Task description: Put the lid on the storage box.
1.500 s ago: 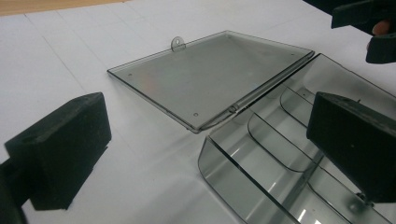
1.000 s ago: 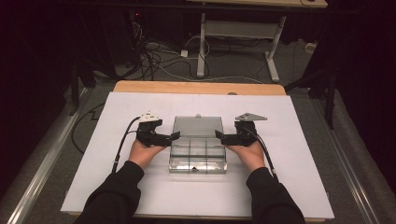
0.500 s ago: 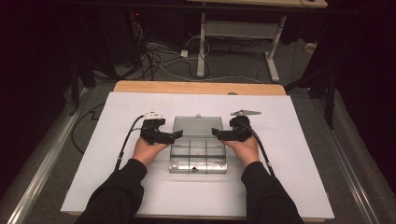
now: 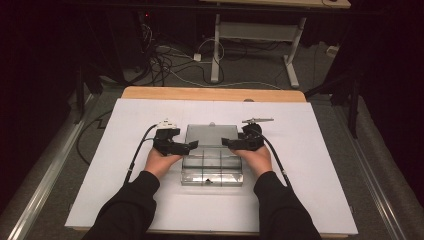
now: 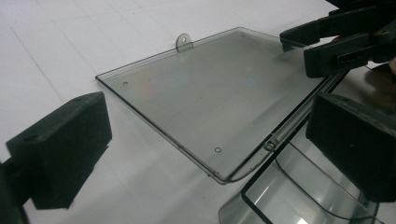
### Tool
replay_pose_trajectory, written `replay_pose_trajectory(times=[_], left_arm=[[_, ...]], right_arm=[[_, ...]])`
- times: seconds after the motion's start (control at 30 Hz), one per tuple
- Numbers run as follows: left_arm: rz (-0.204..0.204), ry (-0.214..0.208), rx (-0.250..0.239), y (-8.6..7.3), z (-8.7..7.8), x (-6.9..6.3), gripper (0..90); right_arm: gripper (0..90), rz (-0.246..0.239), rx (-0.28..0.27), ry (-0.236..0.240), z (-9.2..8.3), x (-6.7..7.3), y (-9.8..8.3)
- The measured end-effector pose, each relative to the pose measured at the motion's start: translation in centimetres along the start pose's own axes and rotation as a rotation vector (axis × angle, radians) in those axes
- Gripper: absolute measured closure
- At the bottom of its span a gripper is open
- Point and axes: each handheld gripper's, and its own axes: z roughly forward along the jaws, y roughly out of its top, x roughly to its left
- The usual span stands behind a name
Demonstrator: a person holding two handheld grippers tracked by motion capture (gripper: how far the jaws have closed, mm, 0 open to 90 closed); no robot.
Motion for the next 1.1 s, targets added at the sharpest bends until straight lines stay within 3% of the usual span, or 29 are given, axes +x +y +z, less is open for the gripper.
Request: replay_pose_trajectory(times=[0.43, 0.67, 0.8, 1.1], left_arm=[[-0.005, -0.007, -0.005, 0.0, 0.0, 0.0, 1.6], [-0.002, -0.007, 0.007, 0.2, 0.1, 0.0, 1.7], [-0.002, -0.004, 0.023, 0.4, 0.3, -0.1, 1.7], [-0.018, -0.001, 0.039, 1.0, 0.4, 0.0, 3.4]], right_arm=[[14.1, 0.082, 0.021, 0.054, 0.2, -0.6, -0.2], [17.3, 0.109, 0.025, 0.083, 0.3, -0.7, -0.3], [23.7, 0.125, 0.023, 0.108, 0.2, -0.7, -0.3], [38.4, 0.06, -0.044, 0.077, -0.9, -0.1, -0.3]])
